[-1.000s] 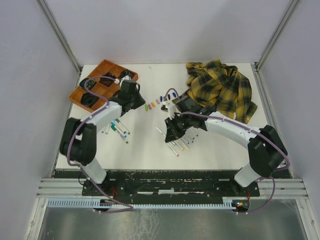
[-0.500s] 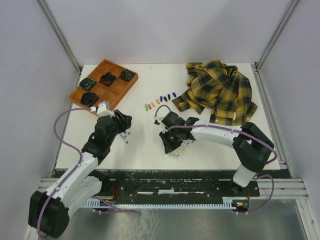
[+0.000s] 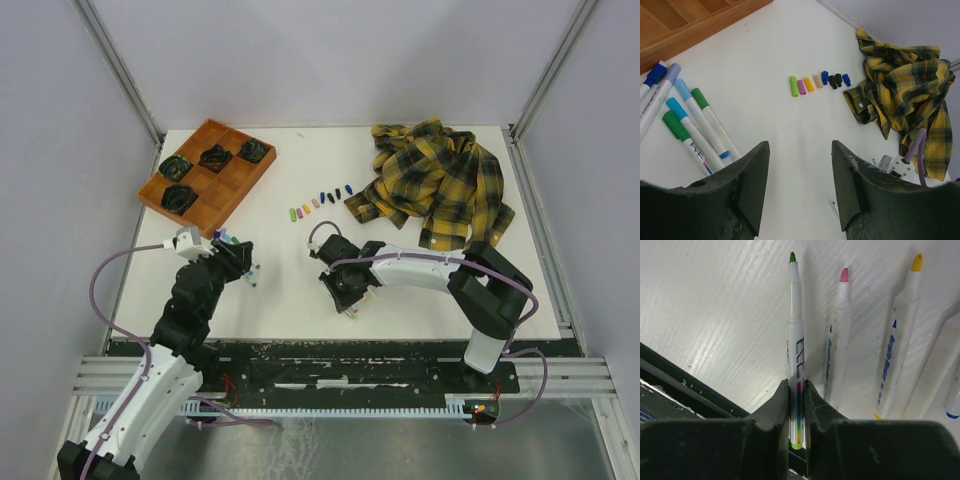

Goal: Open the pen caps
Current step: Place the pen at the center of the board.

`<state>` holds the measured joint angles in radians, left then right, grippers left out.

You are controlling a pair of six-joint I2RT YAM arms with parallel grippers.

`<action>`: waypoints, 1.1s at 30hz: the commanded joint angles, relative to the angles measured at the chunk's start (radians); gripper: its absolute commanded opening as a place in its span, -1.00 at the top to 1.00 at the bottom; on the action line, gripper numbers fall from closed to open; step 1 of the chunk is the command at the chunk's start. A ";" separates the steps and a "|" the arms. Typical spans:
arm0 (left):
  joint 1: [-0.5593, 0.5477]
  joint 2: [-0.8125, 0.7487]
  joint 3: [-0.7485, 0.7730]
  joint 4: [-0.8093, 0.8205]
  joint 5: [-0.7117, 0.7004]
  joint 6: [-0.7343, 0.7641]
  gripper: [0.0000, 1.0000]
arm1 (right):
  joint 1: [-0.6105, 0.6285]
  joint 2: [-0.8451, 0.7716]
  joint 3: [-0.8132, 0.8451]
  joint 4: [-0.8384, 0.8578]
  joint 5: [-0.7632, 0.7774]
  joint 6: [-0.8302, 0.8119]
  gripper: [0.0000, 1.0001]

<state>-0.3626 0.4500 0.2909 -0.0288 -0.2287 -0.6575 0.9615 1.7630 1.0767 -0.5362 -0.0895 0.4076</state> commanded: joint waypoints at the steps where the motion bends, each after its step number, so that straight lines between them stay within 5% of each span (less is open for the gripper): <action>1: -0.001 -0.023 -0.007 -0.010 -0.012 -0.028 -0.19 | 0.008 0.015 0.043 -0.008 0.052 0.024 0.64; 19: 0.000 -0.089 -0.009 -0.041 -0.003 -0.042 -0.19 | 0.014 0.068 0.066 -0.039 0.063 0.035 0.44; 33: -0.001 -0.085 -0.062 0.013 0.078 -0.088 -0.20 | 0.012 -0.062 0.129 -0.045 0.014 -0.056 0.30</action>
<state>-0.3626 0.3702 0.2474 -0.0719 -0.1799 -0.7002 0.9688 1.7958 1.1450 -0.5835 -0.0631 0.3954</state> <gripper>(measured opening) 0.594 0.345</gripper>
